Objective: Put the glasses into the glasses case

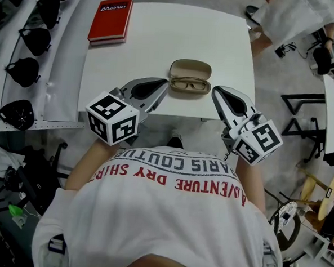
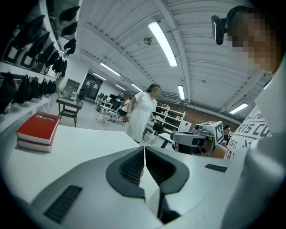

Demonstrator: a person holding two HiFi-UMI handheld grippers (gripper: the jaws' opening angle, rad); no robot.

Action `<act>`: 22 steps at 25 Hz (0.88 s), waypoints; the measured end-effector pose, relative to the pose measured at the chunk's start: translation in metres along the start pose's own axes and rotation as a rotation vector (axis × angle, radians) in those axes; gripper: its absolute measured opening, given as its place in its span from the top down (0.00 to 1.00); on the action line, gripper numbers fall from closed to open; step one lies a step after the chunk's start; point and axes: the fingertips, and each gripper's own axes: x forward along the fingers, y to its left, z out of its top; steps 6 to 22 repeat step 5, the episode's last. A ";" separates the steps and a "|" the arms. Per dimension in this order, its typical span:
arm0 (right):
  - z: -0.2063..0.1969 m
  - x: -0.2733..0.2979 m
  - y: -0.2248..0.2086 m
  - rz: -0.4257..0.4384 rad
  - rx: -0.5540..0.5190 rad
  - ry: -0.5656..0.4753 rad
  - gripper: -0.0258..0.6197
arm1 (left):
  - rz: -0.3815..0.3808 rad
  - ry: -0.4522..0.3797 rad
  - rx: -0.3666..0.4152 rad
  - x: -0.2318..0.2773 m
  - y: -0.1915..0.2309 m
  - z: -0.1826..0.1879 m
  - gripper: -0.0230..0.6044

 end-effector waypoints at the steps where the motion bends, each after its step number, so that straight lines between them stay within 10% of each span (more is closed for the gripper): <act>1: 0.000 -0.001 0.002 0.000 -0.001 0.000 0.92 | -0.003 0.000 0.004 -0.001 -0.002 0.000 0.92; 22: -0.001 -0.005 0.010 -0.001 -0.002 -0.001 0.92 | -0.019 -0.005 0.017 -0.007 -0.011 -0.003 0.92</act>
